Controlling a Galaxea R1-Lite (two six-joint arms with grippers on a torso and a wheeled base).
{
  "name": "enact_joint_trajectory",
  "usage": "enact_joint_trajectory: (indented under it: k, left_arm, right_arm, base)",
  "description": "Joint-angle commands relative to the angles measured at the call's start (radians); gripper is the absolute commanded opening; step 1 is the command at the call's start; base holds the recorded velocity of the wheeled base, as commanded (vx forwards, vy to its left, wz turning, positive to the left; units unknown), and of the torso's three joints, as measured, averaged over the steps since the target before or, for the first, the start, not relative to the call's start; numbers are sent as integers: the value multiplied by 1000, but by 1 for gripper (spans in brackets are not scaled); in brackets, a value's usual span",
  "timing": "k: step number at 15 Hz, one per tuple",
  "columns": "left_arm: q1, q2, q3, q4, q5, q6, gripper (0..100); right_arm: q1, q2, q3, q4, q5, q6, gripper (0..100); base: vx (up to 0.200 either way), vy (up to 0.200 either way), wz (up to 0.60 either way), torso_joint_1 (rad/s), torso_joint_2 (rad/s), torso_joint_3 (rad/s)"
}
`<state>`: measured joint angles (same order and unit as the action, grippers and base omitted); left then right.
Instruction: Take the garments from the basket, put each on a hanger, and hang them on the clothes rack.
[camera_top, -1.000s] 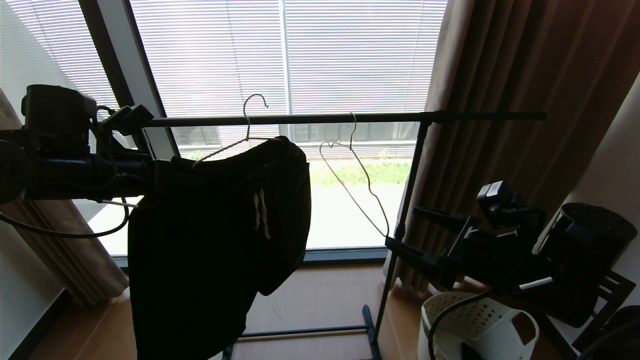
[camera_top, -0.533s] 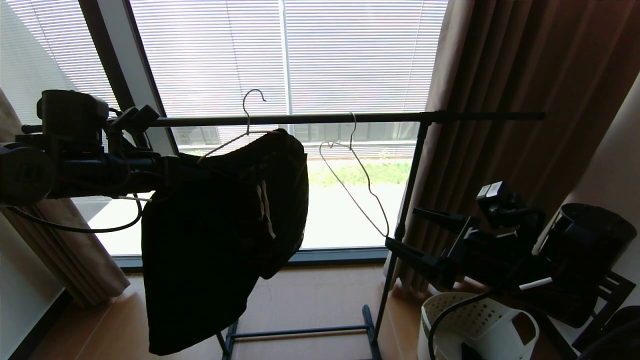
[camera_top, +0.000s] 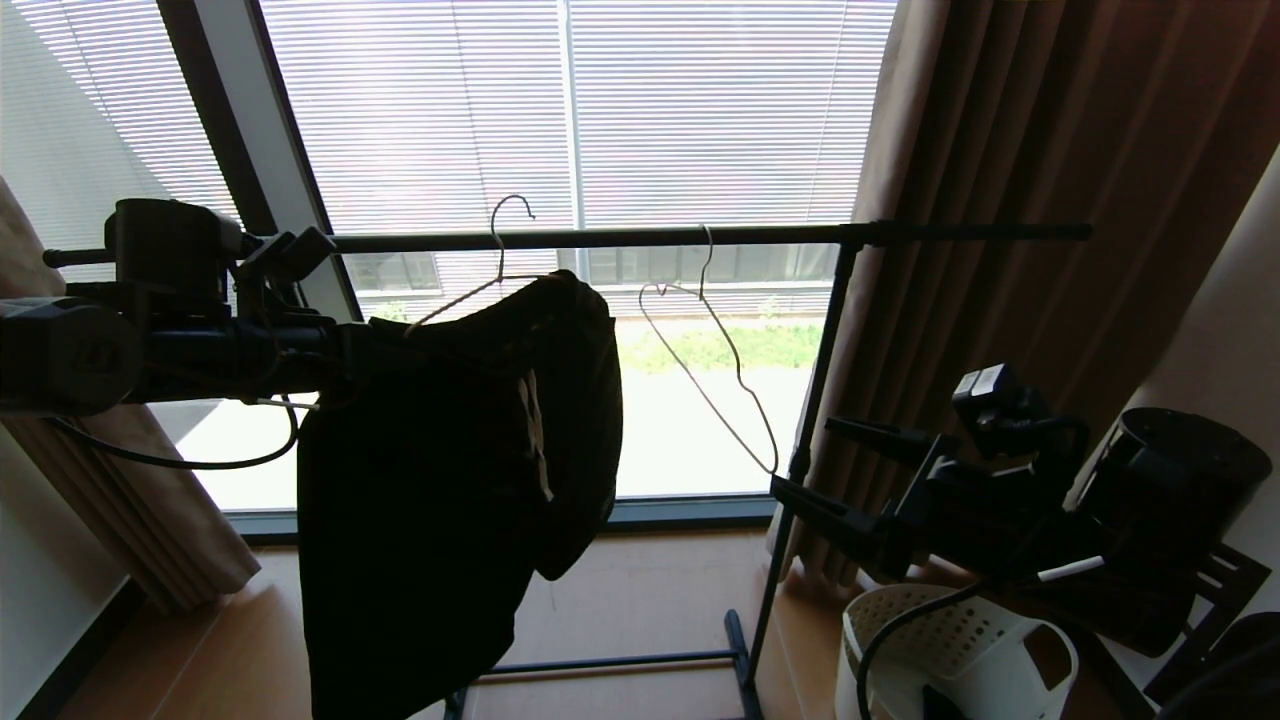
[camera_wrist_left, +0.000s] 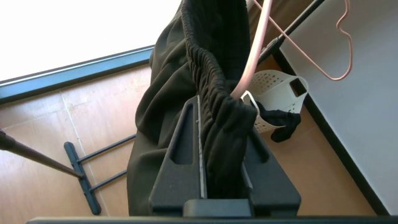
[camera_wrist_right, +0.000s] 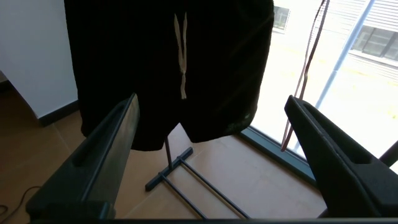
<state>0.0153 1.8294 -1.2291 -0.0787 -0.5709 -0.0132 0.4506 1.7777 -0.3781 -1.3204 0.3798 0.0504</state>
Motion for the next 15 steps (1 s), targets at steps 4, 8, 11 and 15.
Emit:
enact_joint_trajectory:
  k: [4, 8, 11, 15]
  left_arm:
    - [6, 41, -7, -35, 0, -8, 0]
    - [6, 56, -12, -99, 0, -65, 0]
    - [6, 62, -10, -99, 0, -67, 0]
    - [8, 70, -10, -99, 0, -67, 0]
  right_arm:
    - [0, 14, 1, -2, -1, 0, 100]
    - [0, 16, 1, -3, 1, 0, 100]
    - [0, 16, 2, -3, 1, 0, 100]
    - [2, 16, 4, -3, 1, 0, 100]
  base:
    - [0, 0, 0, 0, 0, 0]
    - [0, 0, 0, 0, 0, 0]
    - [0, 0, 0, 0, 0, 0]
    - [0, 0, 0, 0, 0, 0]
